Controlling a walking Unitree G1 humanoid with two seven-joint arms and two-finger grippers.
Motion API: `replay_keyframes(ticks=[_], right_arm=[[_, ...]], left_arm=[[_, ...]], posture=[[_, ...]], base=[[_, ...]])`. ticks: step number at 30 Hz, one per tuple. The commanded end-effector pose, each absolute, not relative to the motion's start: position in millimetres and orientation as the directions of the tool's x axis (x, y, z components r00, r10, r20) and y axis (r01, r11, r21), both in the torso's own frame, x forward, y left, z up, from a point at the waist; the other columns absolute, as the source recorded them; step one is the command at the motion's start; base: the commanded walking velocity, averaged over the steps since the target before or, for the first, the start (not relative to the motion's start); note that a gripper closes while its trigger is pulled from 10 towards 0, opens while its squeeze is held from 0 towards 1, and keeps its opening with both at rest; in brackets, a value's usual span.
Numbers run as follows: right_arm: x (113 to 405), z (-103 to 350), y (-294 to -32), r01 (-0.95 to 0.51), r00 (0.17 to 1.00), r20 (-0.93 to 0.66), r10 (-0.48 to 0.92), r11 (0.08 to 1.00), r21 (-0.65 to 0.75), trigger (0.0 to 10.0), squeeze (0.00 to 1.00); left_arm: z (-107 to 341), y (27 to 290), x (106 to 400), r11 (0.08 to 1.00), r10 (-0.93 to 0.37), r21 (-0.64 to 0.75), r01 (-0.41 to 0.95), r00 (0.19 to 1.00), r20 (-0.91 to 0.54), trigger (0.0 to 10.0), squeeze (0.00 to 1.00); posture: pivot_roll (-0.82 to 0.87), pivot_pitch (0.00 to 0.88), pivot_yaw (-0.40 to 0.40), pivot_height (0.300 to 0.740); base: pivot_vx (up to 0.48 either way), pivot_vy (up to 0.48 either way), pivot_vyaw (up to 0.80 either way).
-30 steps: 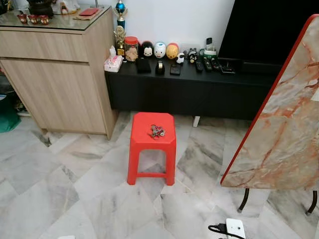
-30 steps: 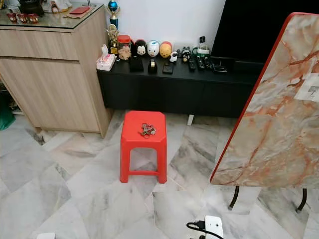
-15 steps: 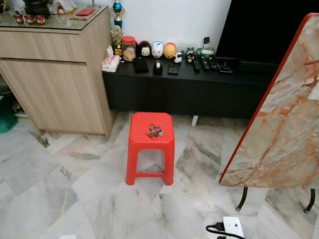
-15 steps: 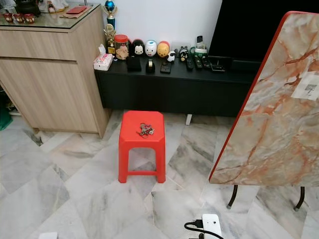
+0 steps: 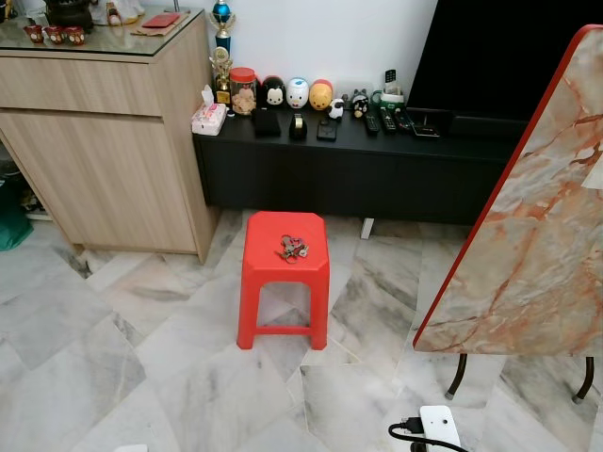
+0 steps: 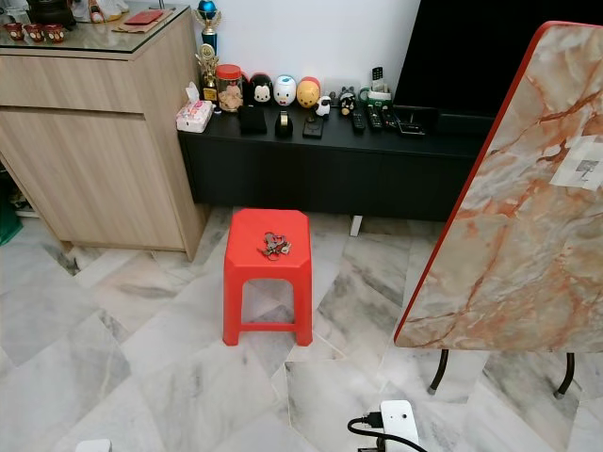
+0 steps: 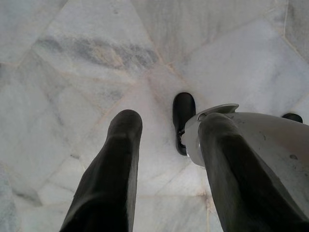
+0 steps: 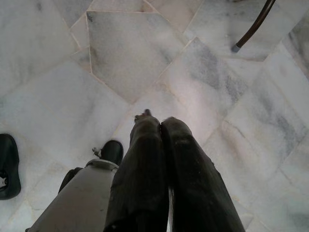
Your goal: Hang keys on a hook
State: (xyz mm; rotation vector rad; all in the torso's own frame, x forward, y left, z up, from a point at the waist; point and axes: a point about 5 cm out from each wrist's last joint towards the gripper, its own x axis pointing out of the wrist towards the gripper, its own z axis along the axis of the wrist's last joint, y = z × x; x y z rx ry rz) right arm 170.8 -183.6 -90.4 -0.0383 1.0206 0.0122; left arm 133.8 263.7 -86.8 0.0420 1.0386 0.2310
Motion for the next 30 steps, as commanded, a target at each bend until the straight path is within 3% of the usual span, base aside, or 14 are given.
replay_keyframes(ticks=[1,11,16,19,24,26,27,30], right_arm=[[172.6,-89.0,-189.3,-0.014,0.527,-0.849,-0.023,0.999,-0.036,10.0,0.00],[172.7,-89.0,-189.3,-0.017,0.528,-0.849,-0.022,0.999,-0.037,10.0,0.00],[202.4,-68.7,-212.4,0.151,0.663,-0.737,-0.134,0.988,-0.044,10.0,0.00],[215.8,-59.1,-218.2,0.167,0.705,-0.695,-0.143,0.985,-0.033,10.0,0.00],[250.8,-32.7,-224.5,0.139,0.794,-0.595,-0.123,0.990,-0.019,10.0,0.00],[262.8,-23.2,-221.9,0.134,0.827,-0.550,-0.116,0.991,-0.009,10.0,0.00],[269.9,-16.7,-222.8,0.138,0.840,-0.523,-0.141,0.989,-0.045,10.0,0.00],[280.9,-3.2,-231.0,0.160,0.870,-0.464,-0.169,0.985,-0.060,10.0,0.00]], left_arm=[[-88.1,262.9,131.7,0.975,0.209,0.147,-0.166,0.468,-0.859,10.0,0.00],[-88.1,262.1,132.5,0.975,0.208,0.146,-0.165,0.469,-0.858,10.0,0.00],[-77.9,269.2,149.4,0.972,0.232,0.205,-0.112,0.555,-0.799,10.0,0.00],[-72.9,273.1,156.7,0.968,0.248,0.214,-0.128,0.586,-0.771,10.0,0.00],[-69.6,257.8,171.6,0.963,0.263,0.232,-0.135,0.654,-0.709,10.0,0.00],[-59.3,257.0,188.1,0.960,0.266,0.239,-0.143,0.721,-0.639,10.0,0.00],[-43.5,257.5,208.0,0.960,0.257,0.240,-0.147,0.802,-0.538,10.0,0.00],[-19.4,258.2,230.6,0.960,0.227,0.244,-0.138,0.892,-0.390,10.0,0.00]], posture=[[0.03,0.000,-0.109,0.740],[0.03,0.000,-0.109,0.740],[0.02,0.000,-0.093,0.740],[0.02,0.000,-0.097,0.740],[0.03,0.000,-0.102,0.740],[0.03,0.000,-0.103,0.740],[0.03,0.000,-0.103,0.740],[0.04,0.000,-0.112,0.740]], base=[[0.000,0.000,0.00],[0.000,0.000,0.00],[0.000,0.000,0.00],[0.000,0.000,0.00],[0.000,0.000,0.00],[0.000,0.000,0.00],[0.000,0.000,0.00],[0.000,0.000,0.00]])
